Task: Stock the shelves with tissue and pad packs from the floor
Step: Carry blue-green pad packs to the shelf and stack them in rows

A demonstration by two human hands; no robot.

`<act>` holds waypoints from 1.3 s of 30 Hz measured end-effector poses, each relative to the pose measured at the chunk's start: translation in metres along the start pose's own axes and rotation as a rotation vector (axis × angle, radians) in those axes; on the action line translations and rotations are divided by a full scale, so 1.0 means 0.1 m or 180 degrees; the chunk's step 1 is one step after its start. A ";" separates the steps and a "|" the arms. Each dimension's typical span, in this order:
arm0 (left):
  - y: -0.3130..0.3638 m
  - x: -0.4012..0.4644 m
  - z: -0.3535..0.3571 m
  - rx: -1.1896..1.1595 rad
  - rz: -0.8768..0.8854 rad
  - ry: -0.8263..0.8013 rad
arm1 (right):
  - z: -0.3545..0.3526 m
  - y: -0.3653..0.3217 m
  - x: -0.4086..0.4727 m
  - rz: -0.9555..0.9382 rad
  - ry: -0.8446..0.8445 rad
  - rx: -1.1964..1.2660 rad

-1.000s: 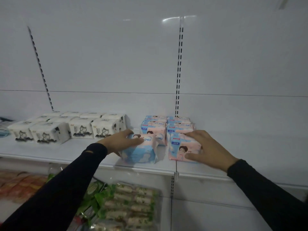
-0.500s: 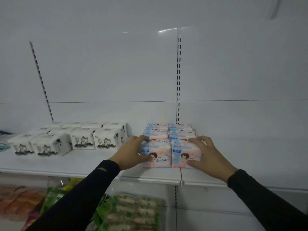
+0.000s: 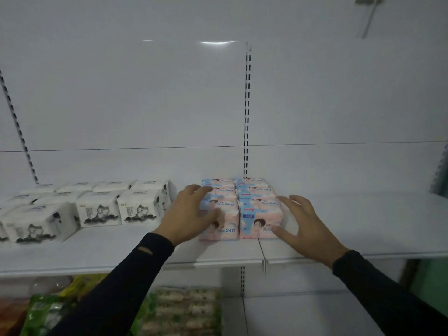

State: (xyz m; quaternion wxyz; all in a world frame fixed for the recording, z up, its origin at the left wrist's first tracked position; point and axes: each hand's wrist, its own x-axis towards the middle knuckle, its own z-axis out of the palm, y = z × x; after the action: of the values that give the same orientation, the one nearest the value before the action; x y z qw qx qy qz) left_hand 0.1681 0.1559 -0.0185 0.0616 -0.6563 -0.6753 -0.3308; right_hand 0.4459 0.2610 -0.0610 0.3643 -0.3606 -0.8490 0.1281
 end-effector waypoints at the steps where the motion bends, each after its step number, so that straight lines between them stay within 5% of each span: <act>1: 0.08 0.03 0.00 -0.0091 0.0128 0.0143 | -0.05 0.00 -0.08 -0.0008 0.0139 -0.0079; 4: 0.39 0.12 0.09 -0.0380 0.0644 0.0314 | -0.26 0.01 -0.38 0.0043 0.0411 -0.0426; 11: 1.39 0.04 0.71 -0.0614 0.1595 -0.0190 | -1.06 0.16 -1.41 0.0547 0.0849 -0.1161; 23: 3.71 -0.92 2.12 -0.1050 0.2219 -0.0943 | -2.72 0.85 -3.77 0.1508 0.1425 -0.2059; 39: 6.81 -2.48 4.52 -0.1576 0.3797 -0.3069 | -3.46 1.64 -7.08 0.3885 0.1566 -0.2335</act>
State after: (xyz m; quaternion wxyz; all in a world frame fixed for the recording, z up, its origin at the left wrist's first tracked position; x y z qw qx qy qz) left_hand 0.9906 0.1297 -0.2467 -0.2177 -0.9715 -0.0704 -0.0626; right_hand 1.1130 -0.1389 -0.2695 0.2644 -0.8835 -0.3808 -0.0680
